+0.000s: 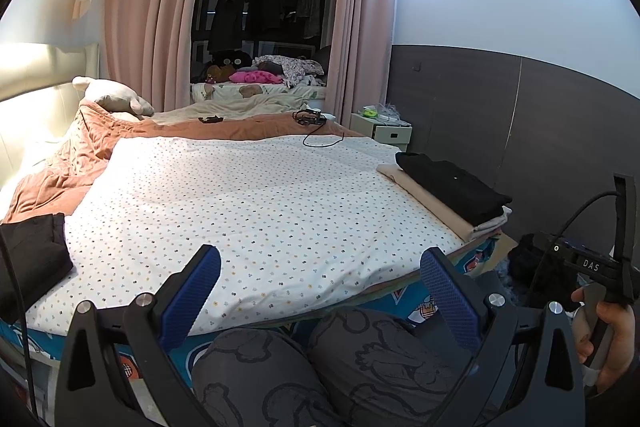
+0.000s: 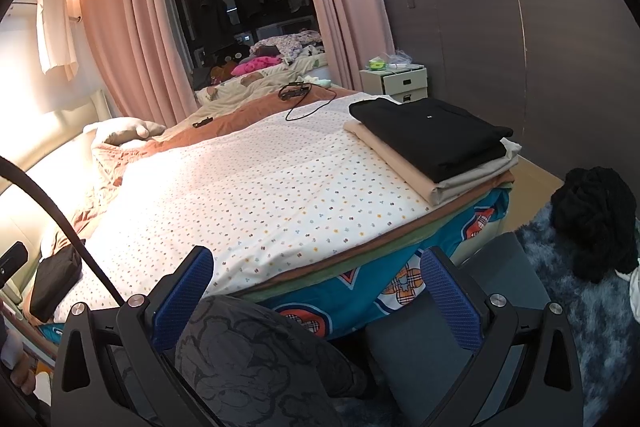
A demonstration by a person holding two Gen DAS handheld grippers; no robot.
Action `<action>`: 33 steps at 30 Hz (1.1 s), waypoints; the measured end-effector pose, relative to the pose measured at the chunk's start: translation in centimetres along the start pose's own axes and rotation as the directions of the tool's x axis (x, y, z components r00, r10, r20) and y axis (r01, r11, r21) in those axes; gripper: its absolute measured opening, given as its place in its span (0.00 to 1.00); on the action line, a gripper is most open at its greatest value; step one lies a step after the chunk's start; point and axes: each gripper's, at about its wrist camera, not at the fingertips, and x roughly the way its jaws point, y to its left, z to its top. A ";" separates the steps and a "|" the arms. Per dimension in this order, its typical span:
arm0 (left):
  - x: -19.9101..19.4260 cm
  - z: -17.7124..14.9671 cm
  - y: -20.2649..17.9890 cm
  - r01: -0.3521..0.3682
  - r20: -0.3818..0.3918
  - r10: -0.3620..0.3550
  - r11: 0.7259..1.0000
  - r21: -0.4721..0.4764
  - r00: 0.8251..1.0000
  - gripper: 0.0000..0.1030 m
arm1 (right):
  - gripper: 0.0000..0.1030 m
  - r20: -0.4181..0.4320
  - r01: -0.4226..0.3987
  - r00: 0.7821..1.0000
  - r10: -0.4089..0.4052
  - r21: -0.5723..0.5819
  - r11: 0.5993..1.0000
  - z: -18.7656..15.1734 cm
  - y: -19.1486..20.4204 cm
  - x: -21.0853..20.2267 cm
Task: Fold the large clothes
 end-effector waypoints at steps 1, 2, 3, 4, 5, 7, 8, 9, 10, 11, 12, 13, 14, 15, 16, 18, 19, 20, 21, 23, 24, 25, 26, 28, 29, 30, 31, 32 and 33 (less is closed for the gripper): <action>0.0 0.0 0.0 -0.002 0.000 0.002 1.000 -0.001 1.000 0.99 | 1.00 0.000 0.000 1.000 0.000 0.000 1.000 0.0 0.0 0.0; -0.1 0.0 0.0 -0.003 0.000 0.003 1.000 -0.003 1.000 0.99 | 1.00 0.001 0.001 1.000 -0.001 0.000 1.000 0.0 0.0 -0.1; -0.2 -0.1 0.1 -0.004 0.001 0.004 1.000 -0.003 1.000 0.99 | 1.00 0.002 0.002 1.000 -0.002 -0.001 1.000 0.0 0.0 -0.1; -0.3 -0.1 0.1 -0.008 0.003 0.008 1.000 -0.003 1.000 0.99 | 1.00 0.003 0.003 1.000 -0.003 -0.002 1.000 -0.1 0.0 -0.1; -0.3 -0.1 0.1 -0.010 0.004 0.010 1.000 -0.002 1.000 0.99 | 1.00 0.004 0.004 1.000 -0.004 -0.005 1.000 -0.1 0.1 -0.1; -0.4 -0.1 0.2 -0.010 0.005 0.010 1.000 -0.005 1.000 0.99 | 1.00 0.004 0.006 1.000 -0.006 -0.006 1.000 -0.1 0.0 -0.1; -0.5 -0.1 0.1 -0.013 0.007 0.013 1.000 -0.006 1.000 0.99 | 1.00 0.003 0.005 1.000 -0.005 -0.005 1.000 -0.1 0.0 -0.1; -0.5 -0.2 0.1 -0.021 0.009 0.021 1.000 -0.005 1.000 0.99 | 1.00 0.003 0.005 1.000 -0.005 -0.004 1.000 -0.2 -0.1 -0.1; -0.6 -0.1 0.1 -0.024 0.011 0.024 1.000 -0.004 1.000 0.99 | 1.00 0.003 0.005 1.000 -0.005 -0.003 1.000 -0.2 -0.2 -0.1; -0.6 -0.1 0.0 -0.023 0.012 0.023 1.000 -0.003 1.000 0.99 | 1.00 0.003 0.005 1.000 -0.005 -0.002 1.000 -0.2 -0.2 -0.2; -0.6 -0.1 0.0 -0.022 0.013 0.022 1.000 -0.002 1.000 0.99 | 1.00 0.004 0.005 1.000 -0.005 -0.003 1.000 -0.1 -0.3 -0.2; -0.7 -0.1 0.0 -0.022 0.014 0.022 1.000 -0.002 1.000 0.99 | 1.00 0.005 0.003 1.000 -0.003 -0.004 1.000 -0.1 -0.4 -0.2; -0.7 -0.2 -0.1 -0.022 0.015 0.022 1.000 -0.002 1.000 0.99 | 1.00 0.006 0.003 1.000 -0.003 -0.004 1.000 -0.1 -0.4 -0.3; -0.7 -0.2 -0.1 -0.022 0.015 0.022 1.000 -0.001 1.000 0.99 | 1.00 0.008 0.003 1.000 -0.003 -0.005 1.000 0.0 -0.4 -0.3; -0.8 -0.2 -0.1 -0.022 0.015 0.022 1.000 0.000 1.000 0.99 | 1.00 0.009 0.003 1.000 -0.003 -0.005 1.000 -0.1 -0.5 -0.4; -0.8 -0.2 -0.1 -0.021 0.016 0.021 1.000 -0.001 1.000 0.99 | 1.00 0.011 0.002 1.000 -0.002 -0.006 1.000 -0.1 -0.5 -0.5; -0.8 -0.2 -0.1 -0.019 0.016 0.019 1.000 -0.001 1.000 0.99 | 1.00 0.010 0.002 1.000 -0.002 -0.006 1.000 -0.1 -0.6 -0.5; -0.8 -0.1 -0.1 -0.017 0.016 0.017 1.000 -0.001 1.000 0.99 | 1.00 0.010 0.002 1.000 -0.002 -0.006 1.000 -0.1 -0.6 -0.6; -0.8 -0.1 -0.1 -0.016 0.018 0.016 1.000 0.000 1.000 0.99 | 1.00 0.010 0.002 1.000 -0.002 -0.005 1.000 -0.1 -0.6 -0.5; -0.9 -0.1 -0.2 -0.018 0.020 0.018 1.000 0.002 1.000 0.99 | 1.00 0.011 0.001 1.000 -0.001 -0.004 1.000 -0.2 -0.8 -0.6; -1.0 -0.1 -0.2 -0.021 0.020 0.021 1.000 0.003 1.000 0.99 | 1.00 0.012 0.001 1.000 -0.001 -0.003 1.000 -0.2 -0.9 -0.6; -1.0 -0.1 -0.2 -0.021 0.021 0.021 1.000 0.003 1.000 0.99 | 1.00 0.012 0.000 1.000 0.000 -0.003 1.000 -0.2 -0.9 -0.5; -1.0 -0.2 -0.3 -0.021 0.022 0.021 1.000 0.004 1.000 0.99 | 1.00 0.012 0.000 1.000 0.000 -0.002 1.000 -0.2 -0.9 -0.6; -1.0 -0.2 -0.3 -0.022 0.024 0.021 1.000 0.004 0.999 0.99 | 1.00 0.013 -0.001 1.000 0.001 -0.002 1.000 -0.2 -1.2 -0.7; -1.1 -0.2 -0.3 -0.020 0.024 0.020 1.000 0.004 0.999 0.99 | 1.00 0.014 -0.001 1.000 0.001 -0.002 1.000 -0.2 -1.2 -0.8; -1.1 -0.2 -0.3 -0.018 0.024 0.018 1.000 0.004 1.000 0.99 | 1.00 0.015 0.000 1.000 0.000 -0.002 1.000 -0.2 -1.2 -0.8; -1.1 -0.2 -0.3 -0.017 0.025 0.017 1.000 0.004 1.000 0.99 | 1.00 0.016 0.000 1.000 0.000 -0.002 1.000 -0.2 -1.4 -0.9; -1.1 -0.2 -0.2 -0.015 0.025 0.015 1.000 0.003 1.000 0.99 | 1.00 0.018 0.000 1.000 0.000 -0.001 1.000 -0.2 -1.5 -1.0; -1.2 -0.2 -0.2 -0.015 0.026 0.015 1.000 0.003 1.000 0.99 | 1.00 0.018 -0.001 1.000 0.002 -0.002 1.000 -0.2 -1.7 -1.0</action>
